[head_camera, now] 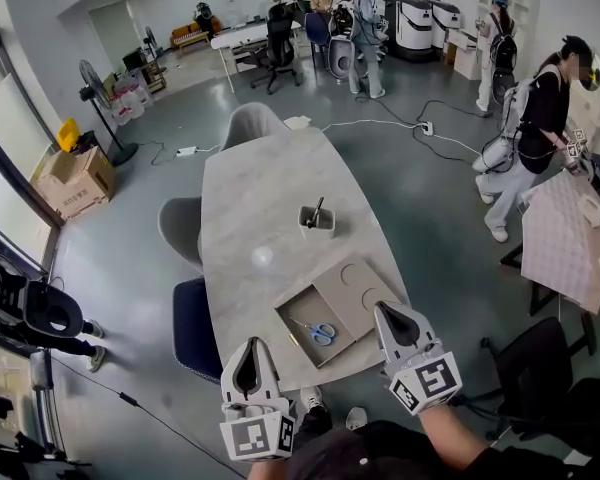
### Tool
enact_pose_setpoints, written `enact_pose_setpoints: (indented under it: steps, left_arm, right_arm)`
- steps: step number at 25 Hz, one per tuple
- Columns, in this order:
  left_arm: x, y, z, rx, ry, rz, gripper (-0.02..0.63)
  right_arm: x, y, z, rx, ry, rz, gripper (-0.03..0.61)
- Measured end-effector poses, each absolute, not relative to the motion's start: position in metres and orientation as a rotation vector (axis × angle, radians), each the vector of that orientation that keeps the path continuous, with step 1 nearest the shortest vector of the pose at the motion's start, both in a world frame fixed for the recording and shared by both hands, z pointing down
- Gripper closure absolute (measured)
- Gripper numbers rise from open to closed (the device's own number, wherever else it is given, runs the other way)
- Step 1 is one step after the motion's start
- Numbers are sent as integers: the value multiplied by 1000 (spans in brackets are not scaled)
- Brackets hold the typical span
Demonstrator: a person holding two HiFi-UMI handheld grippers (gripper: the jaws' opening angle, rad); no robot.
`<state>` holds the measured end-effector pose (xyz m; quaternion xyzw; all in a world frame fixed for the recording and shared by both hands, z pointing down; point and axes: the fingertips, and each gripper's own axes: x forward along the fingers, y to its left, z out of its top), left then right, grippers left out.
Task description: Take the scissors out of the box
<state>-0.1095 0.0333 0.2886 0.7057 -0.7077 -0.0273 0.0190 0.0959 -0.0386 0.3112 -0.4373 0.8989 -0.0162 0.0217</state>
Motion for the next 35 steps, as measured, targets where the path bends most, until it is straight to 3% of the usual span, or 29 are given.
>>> enact_pose_setpoints:
  steps: [21,35]
  left_arm:
    - [-148,-28,312,2192,-2116,-76,597]
    - [-143,-55,402,2099,-1963,70,597]
  right_arm:
    - [53,-90,344,-1412,2866,-80,583]
    - [26,-99,458,-1326,3155,-343,583]
